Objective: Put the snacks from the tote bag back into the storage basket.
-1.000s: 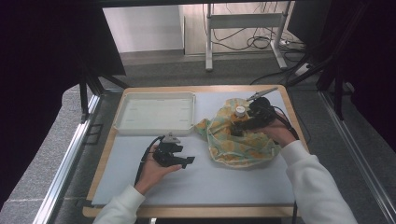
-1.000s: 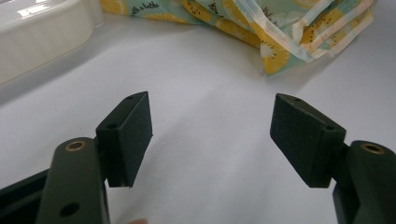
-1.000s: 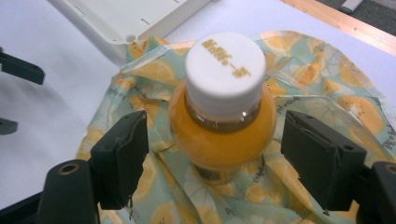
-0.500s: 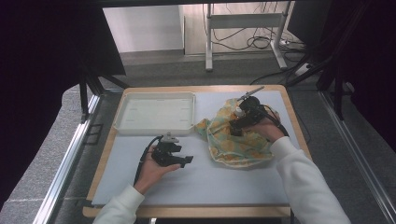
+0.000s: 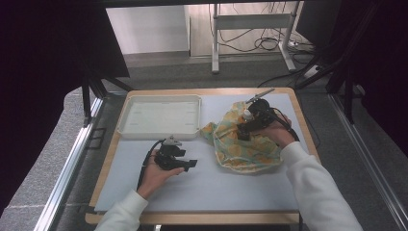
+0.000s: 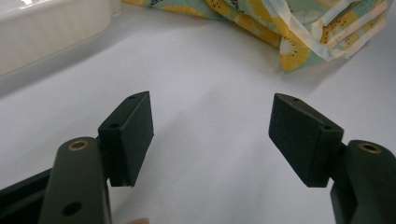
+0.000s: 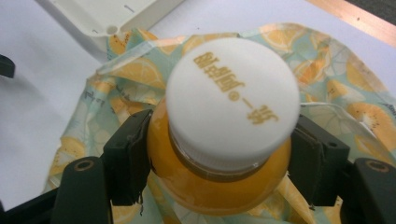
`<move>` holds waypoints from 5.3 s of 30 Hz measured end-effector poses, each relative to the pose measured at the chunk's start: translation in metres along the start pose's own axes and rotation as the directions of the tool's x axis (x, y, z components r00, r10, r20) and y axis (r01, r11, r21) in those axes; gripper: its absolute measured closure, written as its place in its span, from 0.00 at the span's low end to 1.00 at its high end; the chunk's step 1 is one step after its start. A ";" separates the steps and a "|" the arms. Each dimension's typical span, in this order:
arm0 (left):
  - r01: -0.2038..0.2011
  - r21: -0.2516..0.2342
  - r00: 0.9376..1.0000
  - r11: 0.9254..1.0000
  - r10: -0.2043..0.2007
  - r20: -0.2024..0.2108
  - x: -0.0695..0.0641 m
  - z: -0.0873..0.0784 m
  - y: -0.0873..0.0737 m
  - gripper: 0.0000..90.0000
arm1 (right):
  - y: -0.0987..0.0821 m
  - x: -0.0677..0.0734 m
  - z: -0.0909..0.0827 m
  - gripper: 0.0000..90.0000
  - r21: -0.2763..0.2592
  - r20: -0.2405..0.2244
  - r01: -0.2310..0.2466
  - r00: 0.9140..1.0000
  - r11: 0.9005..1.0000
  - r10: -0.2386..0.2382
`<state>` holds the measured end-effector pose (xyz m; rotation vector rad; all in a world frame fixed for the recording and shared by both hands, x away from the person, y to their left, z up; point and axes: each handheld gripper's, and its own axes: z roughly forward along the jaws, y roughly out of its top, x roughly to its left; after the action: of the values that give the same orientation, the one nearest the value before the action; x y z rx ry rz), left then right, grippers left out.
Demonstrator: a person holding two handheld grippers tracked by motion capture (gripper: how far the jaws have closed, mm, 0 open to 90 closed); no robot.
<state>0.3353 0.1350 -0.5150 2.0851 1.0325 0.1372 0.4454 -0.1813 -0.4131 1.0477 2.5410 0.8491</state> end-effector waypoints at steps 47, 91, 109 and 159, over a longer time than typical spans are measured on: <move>-0.017 0.008 1.000 1.000 0.017 -0.014 -0.001 0.003 -0.001 0.34 | 0.031 0.012 -0.070 0.33 -0.130 -0.026 0.033 0.999 0.991 -0.037; -0.015 0.017 1.000 1.000 0.015 0.001 0.002 0.003 -0.001 0.34 | 0.084 0.046 -0.048 0.34 -0.168 -0.079 0.098 0.991 0.981 -0.112; -0.012 0.021 1.000 1.000 0.011 0.007 -0.001 0.006 -0.001 0.34 | 0.102 0.054 -0.031 0.33 -0.171 -0.086 0.102 0.989 0.980 -0.118; -0.022 0.028 1.000 0.999 0.022 0.019 -0.001 0.006 -0.002 0.34 | 0.149 0.092 0.044 0.33 -0.136 -0.122 0.115 0.984 0.984 -0.132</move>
<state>0.3362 0.1315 -0.5199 2.1196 1.0063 0.1149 0.4830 -0.0131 -0.3595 0.8110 2.5853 1.0612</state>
